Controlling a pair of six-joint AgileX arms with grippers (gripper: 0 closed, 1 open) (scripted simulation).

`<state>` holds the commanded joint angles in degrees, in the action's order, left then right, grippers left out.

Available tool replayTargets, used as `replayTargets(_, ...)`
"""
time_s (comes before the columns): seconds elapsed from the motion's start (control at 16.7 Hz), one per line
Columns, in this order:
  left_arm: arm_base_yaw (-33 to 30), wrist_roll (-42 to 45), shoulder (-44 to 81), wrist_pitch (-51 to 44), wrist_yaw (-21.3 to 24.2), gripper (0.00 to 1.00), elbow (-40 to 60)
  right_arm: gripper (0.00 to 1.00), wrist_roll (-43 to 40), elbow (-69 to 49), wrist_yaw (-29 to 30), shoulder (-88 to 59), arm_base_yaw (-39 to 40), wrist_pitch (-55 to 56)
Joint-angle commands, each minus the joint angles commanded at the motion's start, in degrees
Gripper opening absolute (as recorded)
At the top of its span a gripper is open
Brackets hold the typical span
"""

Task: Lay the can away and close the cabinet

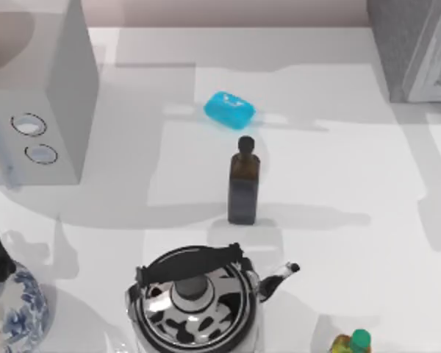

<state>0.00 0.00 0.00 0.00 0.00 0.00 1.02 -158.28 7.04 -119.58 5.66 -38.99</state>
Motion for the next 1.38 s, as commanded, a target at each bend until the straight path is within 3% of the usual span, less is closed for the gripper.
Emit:
replayTargets(0.3, 0.0, 0.0, 0.0, 0.0, 0.0, 1.00, 0.0, 1.00, -0.6, 8.8, -0.9, 8.0, -2.2, 2.5)
replayTargets(0.54, 0.0, 0.0, 0.0, 0.0, 0.0, 1.00, 0.0, 1.00, -1.3, 26.5, -3.0, 23.8, -4.7, 7.1)
replayTargets(1.38, 0.0, 0.0, 0.0, 0.0, 0.0, 1.00, 0.0, 1.00, -1.8, 130.4, -8.4, 97.6, -7.0, 30.6)
